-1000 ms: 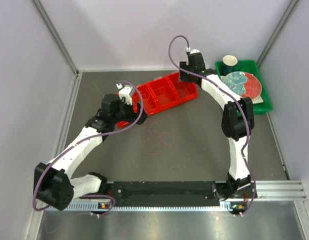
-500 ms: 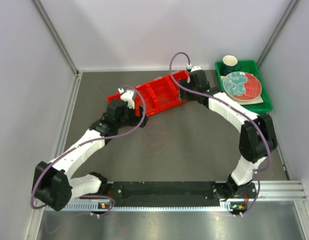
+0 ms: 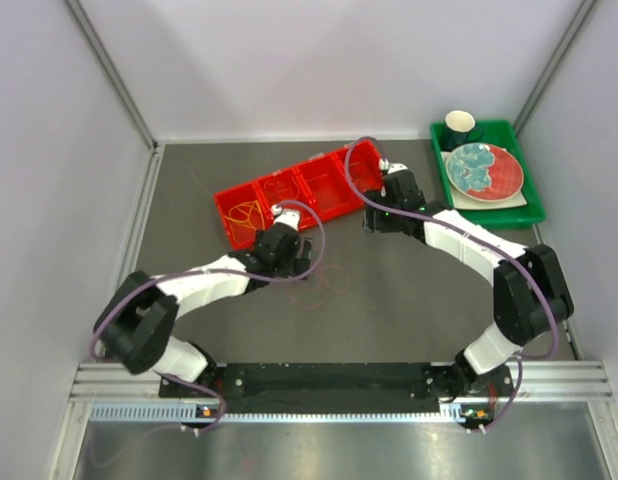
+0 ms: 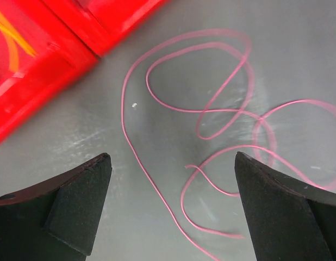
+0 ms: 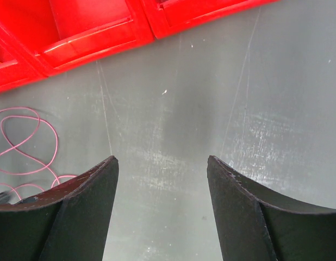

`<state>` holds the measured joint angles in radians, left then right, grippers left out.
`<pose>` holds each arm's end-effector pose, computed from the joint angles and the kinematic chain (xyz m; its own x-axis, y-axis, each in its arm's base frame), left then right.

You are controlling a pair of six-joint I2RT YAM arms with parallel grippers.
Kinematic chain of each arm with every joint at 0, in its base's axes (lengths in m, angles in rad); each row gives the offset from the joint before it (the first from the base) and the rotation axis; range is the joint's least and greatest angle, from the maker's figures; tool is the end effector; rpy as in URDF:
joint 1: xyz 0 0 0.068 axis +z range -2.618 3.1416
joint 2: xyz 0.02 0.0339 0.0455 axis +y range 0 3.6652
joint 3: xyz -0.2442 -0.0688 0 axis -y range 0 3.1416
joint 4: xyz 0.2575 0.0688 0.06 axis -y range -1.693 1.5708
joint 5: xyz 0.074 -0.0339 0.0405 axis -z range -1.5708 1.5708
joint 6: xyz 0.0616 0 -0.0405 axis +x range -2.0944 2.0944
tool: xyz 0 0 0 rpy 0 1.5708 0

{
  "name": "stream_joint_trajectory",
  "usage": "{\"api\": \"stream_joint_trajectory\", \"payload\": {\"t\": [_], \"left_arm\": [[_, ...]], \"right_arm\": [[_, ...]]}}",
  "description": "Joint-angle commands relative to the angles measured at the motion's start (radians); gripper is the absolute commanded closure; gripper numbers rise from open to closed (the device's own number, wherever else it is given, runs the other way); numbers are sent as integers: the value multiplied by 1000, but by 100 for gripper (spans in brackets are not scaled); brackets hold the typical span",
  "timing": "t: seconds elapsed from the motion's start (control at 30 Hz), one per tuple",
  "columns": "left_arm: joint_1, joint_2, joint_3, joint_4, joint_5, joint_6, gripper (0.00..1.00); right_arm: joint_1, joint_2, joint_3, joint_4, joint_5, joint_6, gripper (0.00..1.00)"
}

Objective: Untangle the cables

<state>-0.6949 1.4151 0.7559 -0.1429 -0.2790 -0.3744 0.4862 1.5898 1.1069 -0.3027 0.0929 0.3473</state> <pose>0.2529 -0.1887 0.1487 -0.6852 0.1135 -0.7194 0.2341 0.9697 -0.0700 0.3353 0.1708 0.1955 -0.7266 -0.0007 -0.6871 -0.1701 0.9690 0.1789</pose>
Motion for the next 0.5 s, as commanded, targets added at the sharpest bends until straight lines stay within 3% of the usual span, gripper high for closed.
{"api": "stream_joint_trajectory", "payload": {"t": [0.0, 0.17, 0.47], "left_arm": [[-5, 93, 71, 88, -2, 51, 1], [1, 159, 128, 66, 82, 187, 1], [15, 255, 212, 40, 356, 236, 5]], "right_arm": [[2, -68, -12, 34, 21, 22, 34], [0, -65, -5, 27, 24, 18, 34], [0, -57, -5, 31, -1, 27, 34]]}}
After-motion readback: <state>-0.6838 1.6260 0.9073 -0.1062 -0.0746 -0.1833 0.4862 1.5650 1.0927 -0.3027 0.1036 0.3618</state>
